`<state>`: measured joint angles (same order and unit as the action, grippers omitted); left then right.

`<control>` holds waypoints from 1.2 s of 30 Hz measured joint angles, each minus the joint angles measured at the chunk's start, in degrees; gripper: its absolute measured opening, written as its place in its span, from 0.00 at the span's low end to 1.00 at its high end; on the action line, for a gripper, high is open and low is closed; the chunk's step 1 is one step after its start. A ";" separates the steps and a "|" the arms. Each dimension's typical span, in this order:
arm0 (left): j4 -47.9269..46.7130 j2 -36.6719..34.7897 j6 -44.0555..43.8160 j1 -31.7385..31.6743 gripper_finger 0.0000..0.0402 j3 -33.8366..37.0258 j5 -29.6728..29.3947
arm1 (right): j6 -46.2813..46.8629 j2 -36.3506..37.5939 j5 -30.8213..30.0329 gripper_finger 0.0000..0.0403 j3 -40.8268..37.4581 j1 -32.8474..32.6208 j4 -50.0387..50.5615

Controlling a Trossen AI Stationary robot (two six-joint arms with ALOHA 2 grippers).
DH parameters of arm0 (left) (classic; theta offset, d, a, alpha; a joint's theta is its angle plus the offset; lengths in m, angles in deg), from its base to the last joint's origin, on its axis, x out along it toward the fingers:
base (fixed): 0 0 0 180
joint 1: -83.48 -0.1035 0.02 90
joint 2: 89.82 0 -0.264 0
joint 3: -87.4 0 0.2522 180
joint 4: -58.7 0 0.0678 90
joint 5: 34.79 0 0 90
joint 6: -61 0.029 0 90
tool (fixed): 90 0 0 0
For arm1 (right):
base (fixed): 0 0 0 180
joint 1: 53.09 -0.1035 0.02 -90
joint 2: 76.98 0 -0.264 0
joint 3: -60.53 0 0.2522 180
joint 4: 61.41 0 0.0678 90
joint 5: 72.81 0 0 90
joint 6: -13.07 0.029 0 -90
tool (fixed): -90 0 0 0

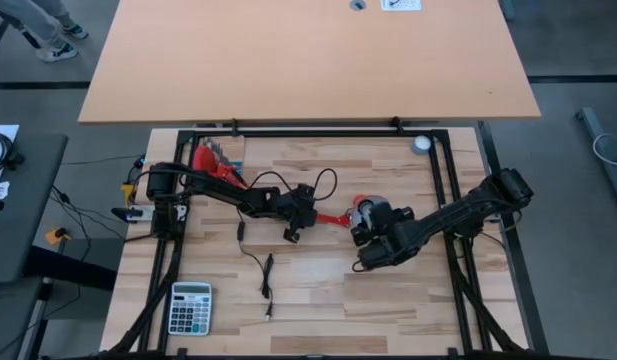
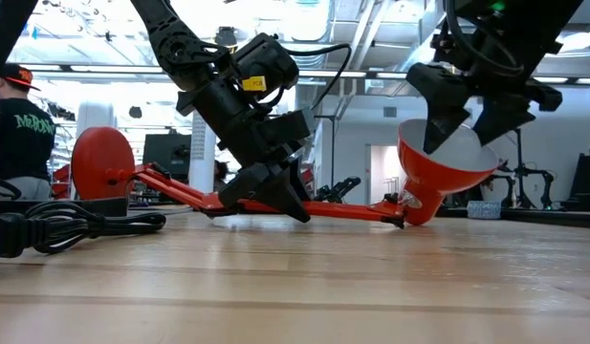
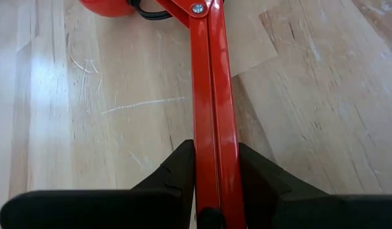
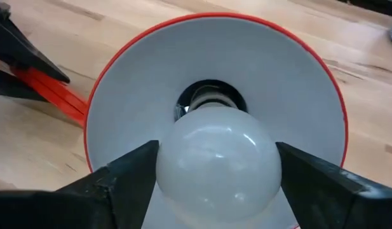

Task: Screw lightbulb
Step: Insert the lightbulb in the lamp

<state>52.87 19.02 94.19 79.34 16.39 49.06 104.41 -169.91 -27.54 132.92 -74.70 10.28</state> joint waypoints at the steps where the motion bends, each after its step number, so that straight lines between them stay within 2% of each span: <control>1: 0.00 0.00 0.00 0.00 0.20 0.00 0.00 | 0.03 -0.02 -0.13 0.79 0.04 0.00 0.02; 6: 0.13 0.00 0.00 0.00 0.20 0.00 0.16 | -2.21 -0.15 -1.87 0.83 2.54 0.07 3.15; 12: 0.13 0.00 0.00 0.02 0.20 0.00 0.20 | -11.64 -0.13 -3.20 0.86 8.19 -0.51 11.13; 14: 0.13 0.00 0.00 0.02 0.20 0.00 0.22 | -17.87 -0.13 -3.51 0.86 9.64 -1.18 13.06; 17: 0.13 0.00 0.00 0.02 0.20 0.00 0.21 | -32.26 -0.11 -3.65 0.86 9.93 -3.46 13.28; 20: 0.13 0.00 0.00 0.02 0.20 0.00 0.20 | -48.16 -0.11 -3.63 0.86 8.49 -6.53 11.69; 22: 0.13 0.00 0.00 0.02 0.20 0.00 0.20 | -55.13 -0.11 -3.78 0.86 7.09 -8.38 11.09; 27: 0.16 0.00 0.00 0.02 0.20 0.00 0.19 | -56.84 -0.11 -5.55 0.86 5.12 -9.62 11.59; 36: 0.43 0.00 0.00 0.04 0.20 0.00 0.22 | -63.46 -0.07 -3.59 0.88 0.89 -5.42 3.17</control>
<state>53.30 19.02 94.19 79.38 16.39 49.28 40.95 -169.97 -31.13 133.81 -80.12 13.45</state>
